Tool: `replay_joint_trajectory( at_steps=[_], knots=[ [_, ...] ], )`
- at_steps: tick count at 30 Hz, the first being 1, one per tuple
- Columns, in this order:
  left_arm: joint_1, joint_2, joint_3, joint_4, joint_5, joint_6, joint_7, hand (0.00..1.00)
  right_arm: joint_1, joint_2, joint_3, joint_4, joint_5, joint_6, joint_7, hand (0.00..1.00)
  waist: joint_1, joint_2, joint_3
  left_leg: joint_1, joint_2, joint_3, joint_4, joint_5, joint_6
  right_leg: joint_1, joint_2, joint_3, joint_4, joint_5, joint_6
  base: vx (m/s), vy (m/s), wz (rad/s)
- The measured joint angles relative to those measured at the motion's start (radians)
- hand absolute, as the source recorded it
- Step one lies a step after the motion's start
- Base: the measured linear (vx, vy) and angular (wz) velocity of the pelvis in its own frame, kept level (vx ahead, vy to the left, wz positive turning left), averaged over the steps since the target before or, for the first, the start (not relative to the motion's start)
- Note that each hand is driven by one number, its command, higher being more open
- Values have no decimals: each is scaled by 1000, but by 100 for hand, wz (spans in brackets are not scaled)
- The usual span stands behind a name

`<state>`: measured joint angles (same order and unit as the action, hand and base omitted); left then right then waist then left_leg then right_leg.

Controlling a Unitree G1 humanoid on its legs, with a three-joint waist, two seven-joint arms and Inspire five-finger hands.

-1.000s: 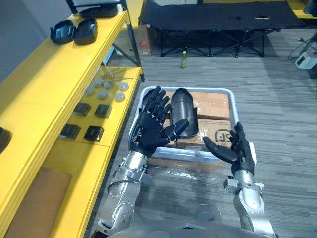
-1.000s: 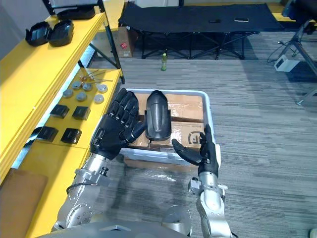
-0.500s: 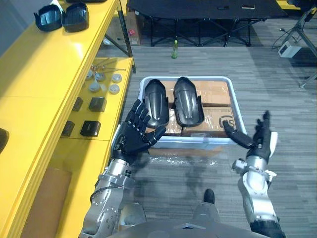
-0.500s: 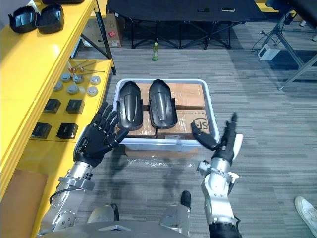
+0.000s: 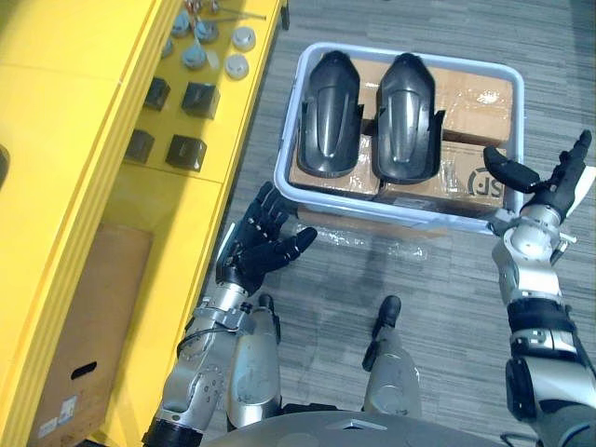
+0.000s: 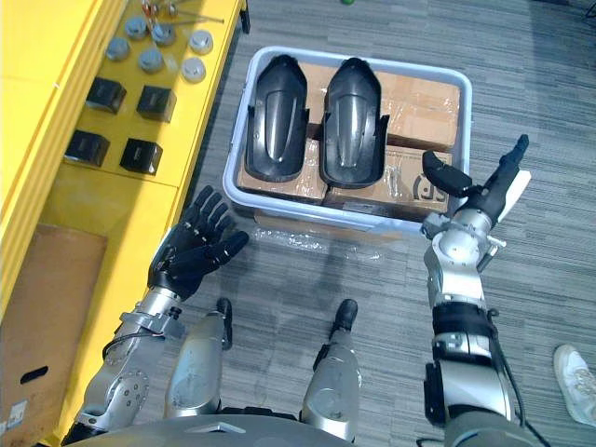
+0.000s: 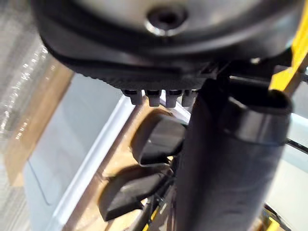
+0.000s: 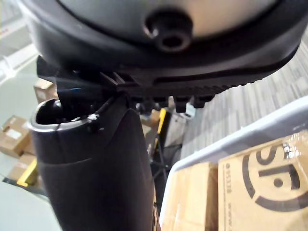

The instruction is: Walk over and take three plastic housings, then place them on the shelf

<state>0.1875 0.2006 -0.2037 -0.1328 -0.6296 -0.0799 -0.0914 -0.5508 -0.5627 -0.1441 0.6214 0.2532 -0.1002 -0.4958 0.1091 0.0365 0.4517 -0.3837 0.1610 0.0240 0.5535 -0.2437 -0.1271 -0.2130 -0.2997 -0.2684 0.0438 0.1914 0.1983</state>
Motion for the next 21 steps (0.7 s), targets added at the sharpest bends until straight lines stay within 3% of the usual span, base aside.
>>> replay_joint_trajectory(
  at_steps=[4,11,17,18,21],
  knots=[
    [3,-4,-25,55,0,-2,13,100,-120,-73,67,105,1,16,34,100,27,15,19,-39,-1,-17,18,2,1,-31,0,-3,13,-1,0,-35,22,5],
    [-26,-31,-80,131,-7,-13,71,100,-270,-190,194,232,-5,102,94,100,56,50,46,-80,-3,-41,5,23,-3,-70,-2,-26,43,-6,-8,-39,1,8],
    [-40,-57,-77,205,-46,-33,139,100,-351,-260,256,286,-13,246,128,100,84,88,62,-99,-15,-60,-43,68,-8,-103,-12,-47,62,-10,-15,-17,-13,12],
    [-40,-57,-76,205,-48,-35,144,100,-351,-260,258,287,-13,258,132,0,84,90,63,-99,-15,-64,-48,72,-9,-103,-12,-51,64,-12,-18,-4,-21,16],
    [-41,-57,-77,205,-50,-50,154,100,-386,-273,290,297,-61,307,174,0,83,92,63,-99,-15,-71,-58,82,-12,-109,-12,-56,77,-19,-23,-24,-11,6]
  ],
)
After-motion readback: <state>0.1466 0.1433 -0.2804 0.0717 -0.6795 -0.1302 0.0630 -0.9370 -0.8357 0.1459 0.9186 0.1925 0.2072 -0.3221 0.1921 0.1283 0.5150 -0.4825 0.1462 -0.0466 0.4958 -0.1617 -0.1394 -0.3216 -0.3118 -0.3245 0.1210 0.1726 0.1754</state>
